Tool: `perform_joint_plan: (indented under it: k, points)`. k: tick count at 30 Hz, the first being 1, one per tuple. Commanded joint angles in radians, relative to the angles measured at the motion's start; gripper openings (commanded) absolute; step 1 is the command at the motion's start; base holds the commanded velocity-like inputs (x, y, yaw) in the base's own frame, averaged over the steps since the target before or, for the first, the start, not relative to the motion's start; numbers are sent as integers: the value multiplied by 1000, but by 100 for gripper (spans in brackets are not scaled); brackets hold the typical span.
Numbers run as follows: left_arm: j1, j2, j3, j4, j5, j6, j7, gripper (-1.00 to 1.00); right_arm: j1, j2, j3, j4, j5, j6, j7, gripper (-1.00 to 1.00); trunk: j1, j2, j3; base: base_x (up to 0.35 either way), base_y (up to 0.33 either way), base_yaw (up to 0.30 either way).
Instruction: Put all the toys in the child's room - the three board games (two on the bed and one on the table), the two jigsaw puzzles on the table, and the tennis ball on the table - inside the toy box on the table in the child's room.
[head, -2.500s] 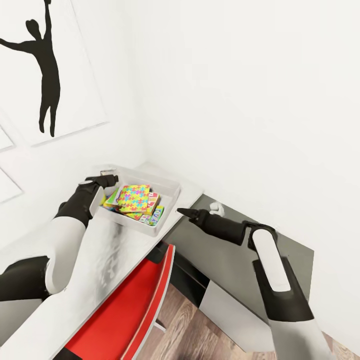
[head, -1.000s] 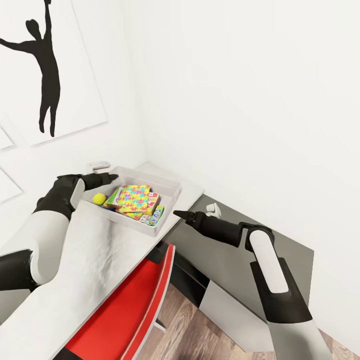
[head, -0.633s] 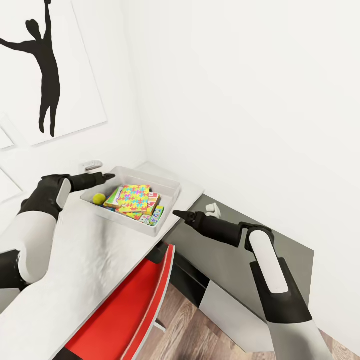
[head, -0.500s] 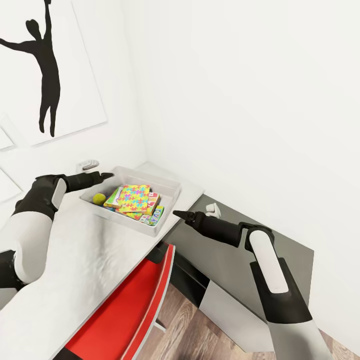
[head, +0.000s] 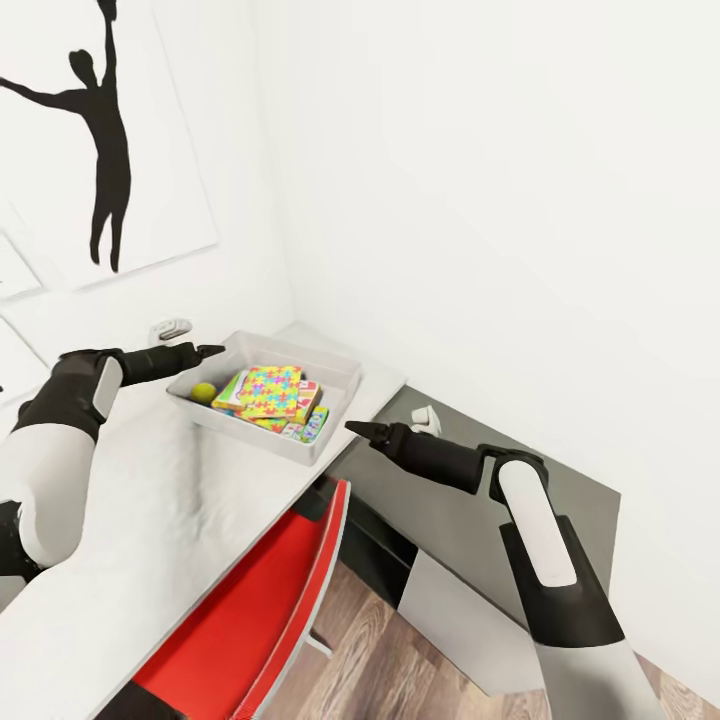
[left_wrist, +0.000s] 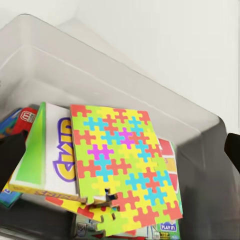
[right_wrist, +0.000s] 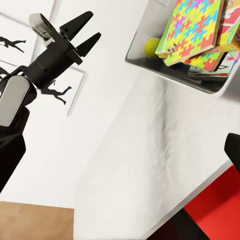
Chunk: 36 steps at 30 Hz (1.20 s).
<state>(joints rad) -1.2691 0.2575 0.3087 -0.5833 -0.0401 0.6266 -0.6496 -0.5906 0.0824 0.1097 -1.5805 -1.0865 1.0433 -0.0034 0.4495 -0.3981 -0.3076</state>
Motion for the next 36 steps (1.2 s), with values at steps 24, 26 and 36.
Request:
perform_joint_plan:
  k: [24,26,36]
  points:
    - [-1,1,7,-7,-4,26,-8,100,-1,0,-1,-3,0,4,0,100,0,-2,11,-151,103,-81]
    - [-1,1,6,-7,-4,28,-9,100,-1,0,0,-3,0,4,0,100,0,-2,13,-247,193,-205]
    - [-1,2,6,-7,-4,30,-9,100,-1,0,0,-3,0,4,0,100,0,-2,25,-140,100,-206]
